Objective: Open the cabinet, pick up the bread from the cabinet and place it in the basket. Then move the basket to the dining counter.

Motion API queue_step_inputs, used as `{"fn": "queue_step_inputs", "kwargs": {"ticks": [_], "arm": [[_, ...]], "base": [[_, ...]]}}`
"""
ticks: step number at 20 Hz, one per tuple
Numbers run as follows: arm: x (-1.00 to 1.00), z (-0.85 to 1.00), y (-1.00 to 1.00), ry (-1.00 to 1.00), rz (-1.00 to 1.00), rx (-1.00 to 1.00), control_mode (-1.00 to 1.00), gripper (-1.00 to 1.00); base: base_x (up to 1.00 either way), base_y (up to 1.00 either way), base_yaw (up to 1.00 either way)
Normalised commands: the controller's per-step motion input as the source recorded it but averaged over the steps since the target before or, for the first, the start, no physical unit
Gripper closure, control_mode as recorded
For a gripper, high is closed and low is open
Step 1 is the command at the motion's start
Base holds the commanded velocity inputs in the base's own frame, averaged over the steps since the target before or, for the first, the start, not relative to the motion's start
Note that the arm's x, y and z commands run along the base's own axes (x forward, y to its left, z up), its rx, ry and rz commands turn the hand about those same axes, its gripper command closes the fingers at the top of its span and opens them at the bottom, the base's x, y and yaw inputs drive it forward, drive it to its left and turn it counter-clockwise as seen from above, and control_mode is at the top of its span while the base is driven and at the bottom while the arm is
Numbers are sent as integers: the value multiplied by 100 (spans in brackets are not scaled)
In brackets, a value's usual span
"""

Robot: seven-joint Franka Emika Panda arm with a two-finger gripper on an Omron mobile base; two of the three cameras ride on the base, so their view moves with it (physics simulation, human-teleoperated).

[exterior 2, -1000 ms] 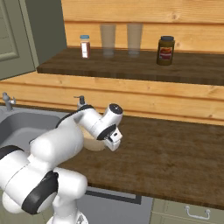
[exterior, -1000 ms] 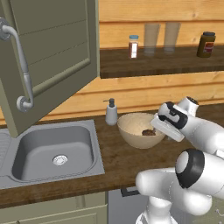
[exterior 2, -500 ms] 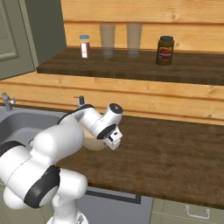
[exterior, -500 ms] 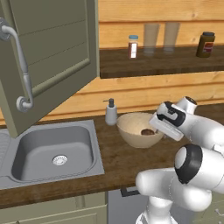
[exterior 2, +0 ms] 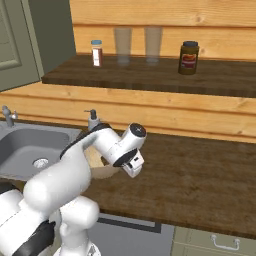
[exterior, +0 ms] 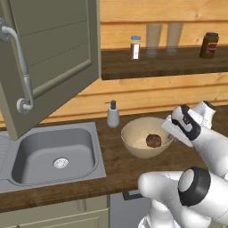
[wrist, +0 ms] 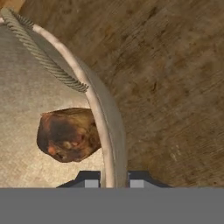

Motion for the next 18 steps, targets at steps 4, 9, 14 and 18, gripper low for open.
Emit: {"fn": "queue_step_inputs", "kwargs": {"ticks": [4,9,14,18], "arm": [[-96,62,-6,-16,-20,2,-100,100],[-99,52,-2,-8,-29,14,-100,100],[-70,75,0,-1,-23,6,-100,100],[-42,82,0,0,-9,-1,-100,100]], "base": [[0,0,0],[0,0,0],[0,0,0],[0,0,0]]}}
